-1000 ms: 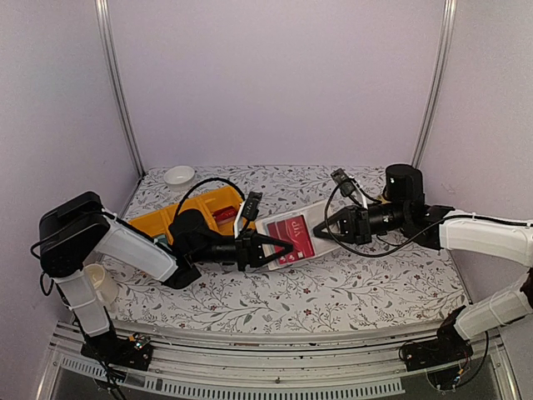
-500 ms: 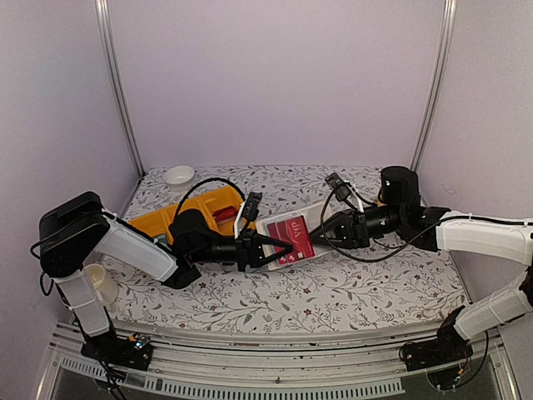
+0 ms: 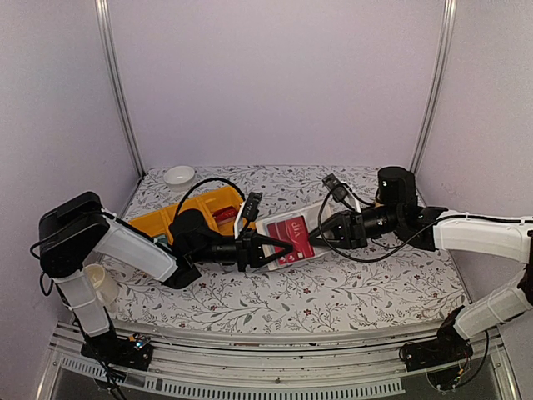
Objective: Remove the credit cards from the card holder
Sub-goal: Remove the credit card from the card slot.
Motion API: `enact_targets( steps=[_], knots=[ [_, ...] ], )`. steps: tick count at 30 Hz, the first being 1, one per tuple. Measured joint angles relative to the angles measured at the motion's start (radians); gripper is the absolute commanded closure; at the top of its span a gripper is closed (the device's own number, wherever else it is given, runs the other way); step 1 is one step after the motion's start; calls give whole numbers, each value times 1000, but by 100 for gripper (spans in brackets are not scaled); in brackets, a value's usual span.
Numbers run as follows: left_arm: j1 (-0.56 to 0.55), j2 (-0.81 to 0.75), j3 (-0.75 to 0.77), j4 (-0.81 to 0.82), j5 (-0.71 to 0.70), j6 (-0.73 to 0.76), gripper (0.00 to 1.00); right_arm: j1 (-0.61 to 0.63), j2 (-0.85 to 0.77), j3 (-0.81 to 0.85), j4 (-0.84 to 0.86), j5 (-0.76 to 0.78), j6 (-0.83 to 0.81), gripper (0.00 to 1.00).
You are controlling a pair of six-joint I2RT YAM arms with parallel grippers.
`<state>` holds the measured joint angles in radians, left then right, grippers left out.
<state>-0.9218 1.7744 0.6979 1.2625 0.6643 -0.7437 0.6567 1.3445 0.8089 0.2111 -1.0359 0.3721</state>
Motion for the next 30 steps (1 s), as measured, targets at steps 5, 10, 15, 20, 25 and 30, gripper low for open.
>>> enact_targets(
  steps=[5,10,15,20,25,30],
  knots=[
    [0,0,0,-4,0,0,100,6,8,2,0,2,2,96],
    [0,-3,0,-5,1,1,100,6,8,3,0,1,1,98],
    [-1,-8,0,-7,2,0,92,0,2,3,-2,1,-7,98],
    [-8,-11,6,-3,0,0,89,-8,-18,3,-17,-2,-26,99],
    [-10,-12,7,-3,-2,-2,85,-9,-27,3,-37,5,-46,99],
    [-11,-12,8,10,2,-5,84,-32,-58,3,-71,6,-66,99]
  ],
)
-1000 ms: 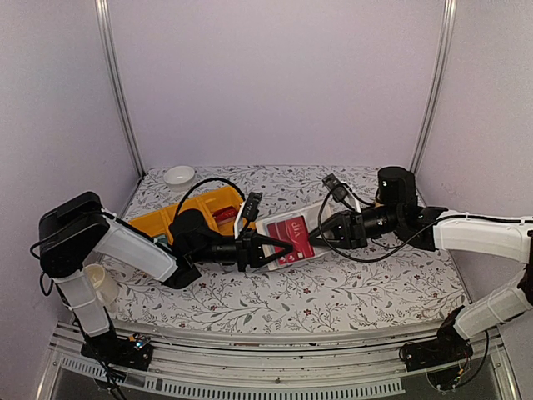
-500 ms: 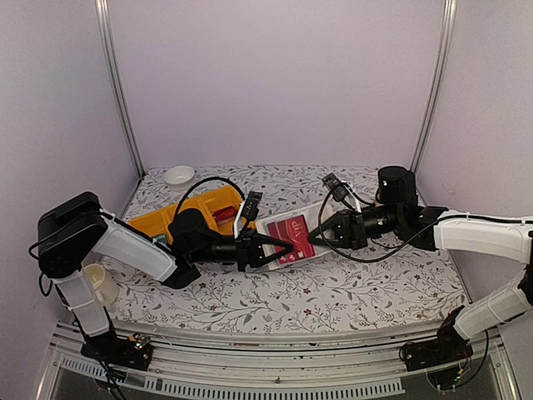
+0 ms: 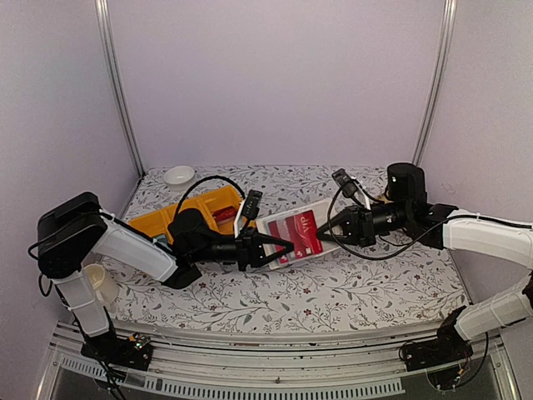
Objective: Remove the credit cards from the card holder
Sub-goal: Remove the credit card from the card slot.
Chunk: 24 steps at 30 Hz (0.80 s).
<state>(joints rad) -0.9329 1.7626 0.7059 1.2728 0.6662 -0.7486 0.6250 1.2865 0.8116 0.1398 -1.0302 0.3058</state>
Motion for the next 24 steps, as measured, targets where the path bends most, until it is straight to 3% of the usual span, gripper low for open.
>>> enact_targets(
  steps=[13,24],
  knots=[
    [2,-1,-3,7,-3,-3,100,-51,-28,49,-144,14,-82,99],
    [5,-14,-2,-41,-25,23,100,-74,-34,57,-169,24,-104,99]
  ],
)
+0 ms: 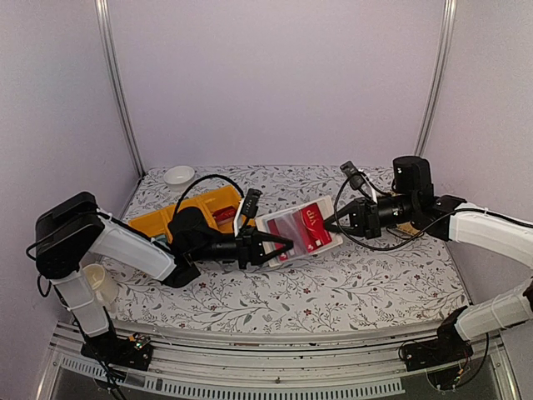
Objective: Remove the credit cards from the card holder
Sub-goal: Remove the credit card from the card slot.
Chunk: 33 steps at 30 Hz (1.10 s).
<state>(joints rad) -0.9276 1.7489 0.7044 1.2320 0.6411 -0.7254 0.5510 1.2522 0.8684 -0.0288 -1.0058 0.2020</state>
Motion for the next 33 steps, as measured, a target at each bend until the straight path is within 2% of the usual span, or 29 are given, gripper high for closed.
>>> enact_targets(
  steps=[3,9,10,13,15,19,23,27,33],
  knots=[
    [0,3,5,1,0,-4,100,6,12,0,23,-7,10,96],
    [-1,11,9,2,0,-8,100,19,43,-10,93,-53,50,76],
    [-1,11,9,2,0,-8,100,20,46,-14,106,-62,63,75],
    [-2,11,9,1,0,-8,100,24,47,-25,150,-90,92,87],
    [-2,11,9,1,0,-8,100,25,47,-25,168,-100,105,91],
    [-2,11,9,1,0,-8,100,27,48,-25,186,-106,120,92],
    [-2,11,10,-2,-1,-8,100,37,64,-25,196,-106,127,97],
    [-2,11,10,-14,-2,-7,100,48,81,-25,194,-98,130,98],
    [14,-20,-6,-42,-35,-8,100,31,77,20,112,-55,108,99]
  ],
)
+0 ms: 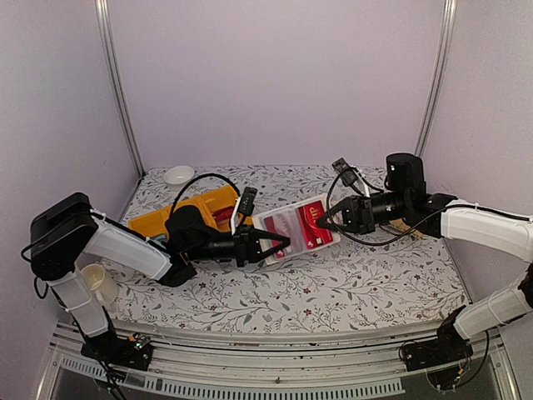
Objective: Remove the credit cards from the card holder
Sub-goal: Remove the credit card from the card slot, then place the credit card in the card box.
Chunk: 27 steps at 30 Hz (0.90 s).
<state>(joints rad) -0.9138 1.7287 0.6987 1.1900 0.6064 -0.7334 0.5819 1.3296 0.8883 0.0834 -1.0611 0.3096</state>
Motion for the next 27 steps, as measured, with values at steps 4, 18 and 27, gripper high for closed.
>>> enact_targets(
  steps=[4,18,27],
  knots=[
    [43,-92,-40,-54,-42,24,100,-90,-39,29,-29,21,11,99],
    [163,-515,-110,-495,-395,131,100,-113,-51,26,229,383,417,98],
    [286,-929,-42,-926,-785,188,100,133,219,141,527,810,772,98]
  ],
)
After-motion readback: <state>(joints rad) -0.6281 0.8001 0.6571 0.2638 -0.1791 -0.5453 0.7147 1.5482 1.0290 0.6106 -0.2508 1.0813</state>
